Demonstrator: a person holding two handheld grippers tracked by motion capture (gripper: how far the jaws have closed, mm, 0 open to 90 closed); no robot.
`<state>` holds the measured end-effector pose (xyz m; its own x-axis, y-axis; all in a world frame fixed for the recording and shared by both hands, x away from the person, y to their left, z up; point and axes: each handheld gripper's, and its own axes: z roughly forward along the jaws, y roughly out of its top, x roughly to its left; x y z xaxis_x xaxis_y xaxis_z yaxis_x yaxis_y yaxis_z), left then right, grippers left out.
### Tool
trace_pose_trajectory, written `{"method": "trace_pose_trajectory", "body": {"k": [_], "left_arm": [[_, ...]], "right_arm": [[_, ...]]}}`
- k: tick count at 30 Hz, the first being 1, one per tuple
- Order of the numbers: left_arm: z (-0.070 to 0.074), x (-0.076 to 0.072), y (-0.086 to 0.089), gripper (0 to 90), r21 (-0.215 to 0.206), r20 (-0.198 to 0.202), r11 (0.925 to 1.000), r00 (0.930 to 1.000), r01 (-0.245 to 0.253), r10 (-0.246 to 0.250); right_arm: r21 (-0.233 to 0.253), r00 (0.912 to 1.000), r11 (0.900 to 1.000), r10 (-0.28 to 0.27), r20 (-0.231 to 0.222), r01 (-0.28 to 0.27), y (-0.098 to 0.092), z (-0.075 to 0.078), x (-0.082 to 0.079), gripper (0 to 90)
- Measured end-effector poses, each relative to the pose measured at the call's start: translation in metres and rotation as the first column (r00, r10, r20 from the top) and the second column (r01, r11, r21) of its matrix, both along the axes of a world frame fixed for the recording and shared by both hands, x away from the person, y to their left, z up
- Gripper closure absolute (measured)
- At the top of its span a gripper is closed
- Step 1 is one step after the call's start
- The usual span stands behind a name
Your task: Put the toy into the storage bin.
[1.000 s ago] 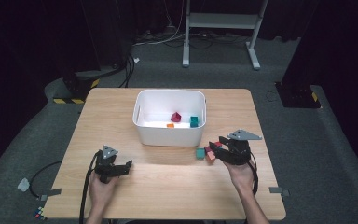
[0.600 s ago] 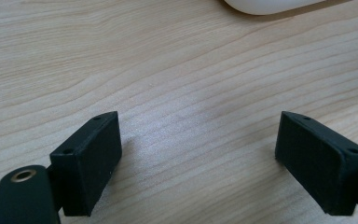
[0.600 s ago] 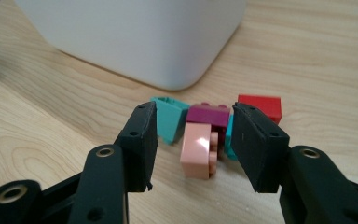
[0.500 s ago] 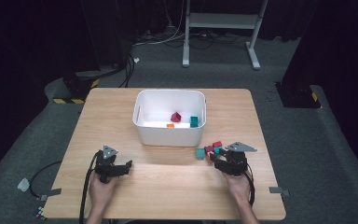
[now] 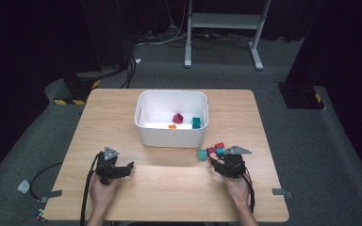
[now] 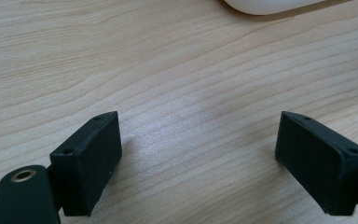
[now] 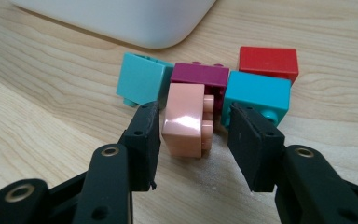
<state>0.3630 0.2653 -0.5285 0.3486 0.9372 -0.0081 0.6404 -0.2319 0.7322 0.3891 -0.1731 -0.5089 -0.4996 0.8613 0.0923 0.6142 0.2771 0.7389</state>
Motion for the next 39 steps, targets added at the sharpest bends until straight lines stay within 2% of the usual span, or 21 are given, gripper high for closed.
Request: {"method": "trace_pose_trajectory", "body": {"k": [5,12,18,20,26,29,34,39], "left_arm": [[0.0,0.0,0.0,14.6,0.0,0.0,1.0,1.0,0.0,0.0],[0.0,0.0,0.0,14.6,0.0,0.0,1.0,1.0,0.0,0.0],[0.0,0.0,0.0,14.6,0.0,0.0,1.0,1.0,0.0,0.0],[0.0,0.0,0.0,14.6,0.0,0.0,1.0,1.0,0.0,0.0],[0.0,0.0,0.0,14.6,0.0,0.0,1.0,1.0,0.0,0.0],[0.0,0.0,0.0,14.6,0.0,0.0,1.0,1.0,0.0,0.0],[0.0,0.0,0.0,14.6,0.0,0.0,1.0,1.0,0.0,0.0],[0.0,0.0,0.0,14.6,0.0,0.0,1.0,1.0,0.0,0.0]], "right_arm": [[-0.018,0.9999,1.0,-0.001,-0.016,0.001,0.003,-0.005,0.002,57.7],[-0.032,0.9999,0.999,0.002,-0.013,-0.002,0.002,-0.007,0.001,65.5],[-0.033,0.9999,0.999,0.012,-0.013,-0.012,0.001,-0.006,0.0,66.1],[-0.028,0.9998,1.0,0.012,-0.016,-0.012,0.001,-0.004,-0.001,66.1],[-0.017,0.9994,0.999,0.03,0.018,-0.029,-0.004,0.005,-0.006,66.1],[-0.035,0.9989,0.998,0.044,0.016,-0.044,-0.004,0.007,-0.006,66.1],[-0.016,0.9989,0.999,0.044,0.011,-0.044,-0.006,0.009,-0.007,66.1],[-0.012,0.998,0.999,0.053,0.034,-0.052,-0.008,0.02,-0.008,66.1]]}}
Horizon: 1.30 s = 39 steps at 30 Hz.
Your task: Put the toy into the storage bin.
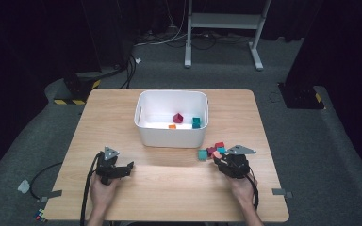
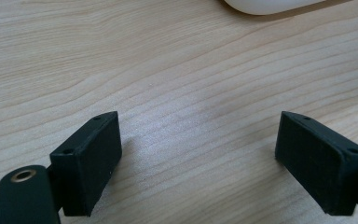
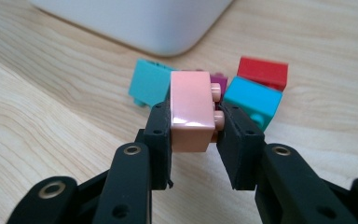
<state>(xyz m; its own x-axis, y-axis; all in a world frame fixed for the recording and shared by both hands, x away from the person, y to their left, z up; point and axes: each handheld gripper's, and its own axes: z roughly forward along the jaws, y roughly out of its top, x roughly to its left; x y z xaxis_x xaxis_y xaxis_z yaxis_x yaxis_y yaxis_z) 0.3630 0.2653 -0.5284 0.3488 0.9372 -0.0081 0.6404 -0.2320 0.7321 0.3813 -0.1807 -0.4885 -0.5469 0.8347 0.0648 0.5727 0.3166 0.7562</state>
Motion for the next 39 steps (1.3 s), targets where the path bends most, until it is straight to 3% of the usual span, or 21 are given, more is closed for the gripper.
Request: {"method": "trace_pose_trajectory", "body": {"k": [4,24,39], "left_arm": [[0.0,0.0,0.0,14.6,0.0,0.0,1.0,1.0,0.0,0.0],[0.0,0.0,0.0,14.6,-0.001,0.0,1.0,1.0,0.0,0.0],[0.0,0.0,0.0,14.6,0.0,0.0,1.0,1.0,0.0,0.0]], "right_arm": [[-0.014,0.9995,1.0,0.019,0.024,-0.019,0.001,0.012,0.0,66.1],[0.073,0.9966,0.995,0.059,0.058,-0.063,0.005,0.062,0.01,66.0],[0.086,0.9935,0.993,0.069,0.09,-0.077,0.007,0.102,0.019,66.1]]}}
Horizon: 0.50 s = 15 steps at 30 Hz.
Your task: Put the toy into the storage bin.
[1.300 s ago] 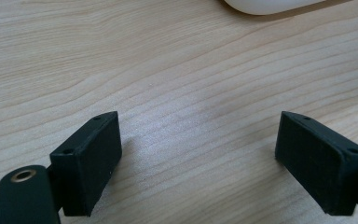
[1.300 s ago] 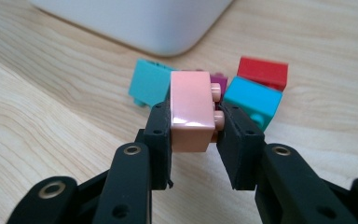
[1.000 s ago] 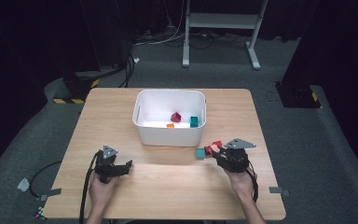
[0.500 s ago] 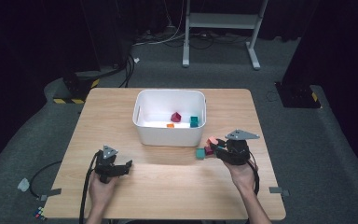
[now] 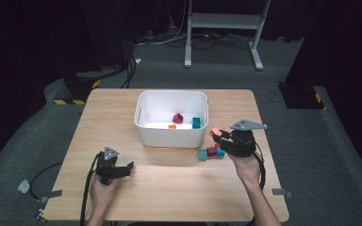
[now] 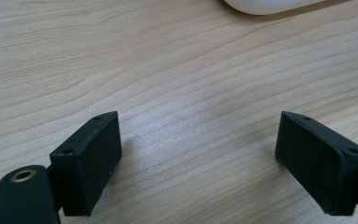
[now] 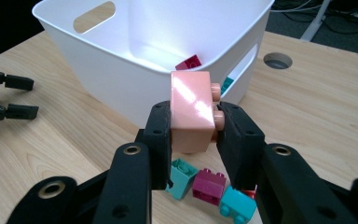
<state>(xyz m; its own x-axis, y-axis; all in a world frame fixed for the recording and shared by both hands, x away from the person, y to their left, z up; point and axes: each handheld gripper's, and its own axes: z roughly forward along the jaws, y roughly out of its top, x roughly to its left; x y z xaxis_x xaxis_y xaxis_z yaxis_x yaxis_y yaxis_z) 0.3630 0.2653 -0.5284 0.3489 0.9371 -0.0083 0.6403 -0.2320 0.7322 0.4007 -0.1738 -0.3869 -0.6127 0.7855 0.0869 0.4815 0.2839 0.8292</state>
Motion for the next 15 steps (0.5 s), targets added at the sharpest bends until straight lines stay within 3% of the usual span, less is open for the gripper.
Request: {"method": "trace_pose_trajectory", "body": {"k": [15], "left_arm": [[0.0,0.0,0.0,14.6,0.0,0.0,1.0,1.0,0.0,0.0]], "right_arm": [[0.04,0.9998,0.999,0.017,0.002,-0.017,0.017,0.027,0.021,66.0]]}}
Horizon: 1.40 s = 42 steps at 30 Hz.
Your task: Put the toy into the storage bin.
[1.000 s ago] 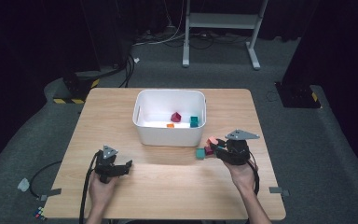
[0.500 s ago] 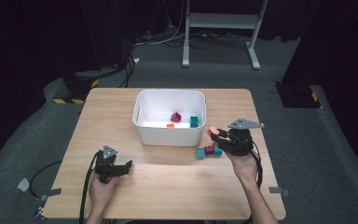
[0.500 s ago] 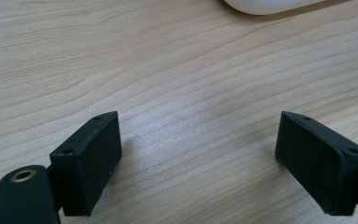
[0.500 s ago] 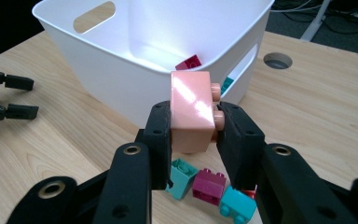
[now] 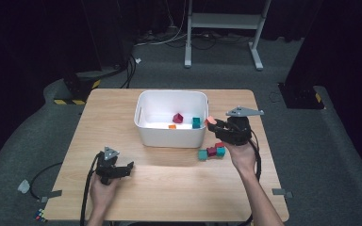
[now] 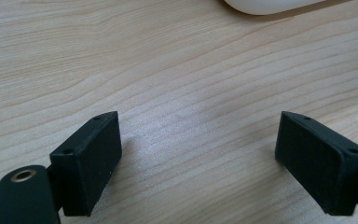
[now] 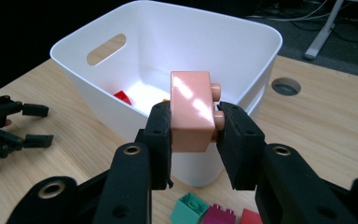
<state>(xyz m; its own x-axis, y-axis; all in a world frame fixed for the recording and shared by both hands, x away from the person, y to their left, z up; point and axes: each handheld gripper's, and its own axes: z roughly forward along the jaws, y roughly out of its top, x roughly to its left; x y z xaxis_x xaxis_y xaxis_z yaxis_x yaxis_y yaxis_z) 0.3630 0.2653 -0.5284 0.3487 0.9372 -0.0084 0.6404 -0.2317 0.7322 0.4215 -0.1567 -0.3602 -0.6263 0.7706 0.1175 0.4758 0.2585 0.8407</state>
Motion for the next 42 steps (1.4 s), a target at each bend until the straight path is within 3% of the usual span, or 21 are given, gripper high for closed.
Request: {"method": "trace_pose_trajectory", "body": {"k": [26,34,42], "left_arm": [[0.0,0.0,0.0,14.5,0.0,0.0,1.0,1.0,0.0,0.0],[0.0,0.0,0.0,14.5,-0.002,0.001,1.0,1.0,-0.001,0.001],[0.0,0.0,0.0,14.5,-0.003,0.001,1.0,1.0,-0.002,0.002]], "right_arm": [[-0.046,0.9992,0.999,0.013,-0.038,-0.015,0.064,0.014,0.057,66.1],[-0.078,0.9984,0.997,-0.006,-0.057,0.001,0.083,0.01,0.07,65.9],[-0.09,0.996,0.996,-0.015,-0.088,0.007,0.089,0.001,0.077,64.0]]}}
